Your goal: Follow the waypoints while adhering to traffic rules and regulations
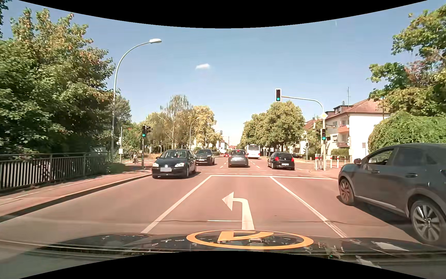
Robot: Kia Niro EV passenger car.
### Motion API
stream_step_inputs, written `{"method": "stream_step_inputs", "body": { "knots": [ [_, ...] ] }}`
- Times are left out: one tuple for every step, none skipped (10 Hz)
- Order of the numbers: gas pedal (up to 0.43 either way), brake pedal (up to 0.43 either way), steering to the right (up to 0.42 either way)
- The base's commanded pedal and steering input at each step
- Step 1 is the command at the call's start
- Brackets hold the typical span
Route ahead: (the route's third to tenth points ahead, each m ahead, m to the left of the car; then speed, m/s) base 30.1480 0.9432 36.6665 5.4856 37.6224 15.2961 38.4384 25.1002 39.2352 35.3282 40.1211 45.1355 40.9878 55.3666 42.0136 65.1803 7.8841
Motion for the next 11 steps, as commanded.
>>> {"method": "stream_step_inputs", "body": {
  "knots": [
    [0.0, 0.232, -0.002],
    [0.0, 0.244, 0.0],
    [0.0, 0.262, 0.002],
    [0.0, 0.268, 0.004],
    [0.0, 0.274, 0.006],
    [0.0, 0.293, 0.008],
    [0.0, 0.299, 0.008],
    [0.0, 0.305, 0.008],
    [0.0, 0.317, 0.008],
    [0.0, 0.335, 0.008],
    [0.0, 0.348, 0.008]
  ]
}}
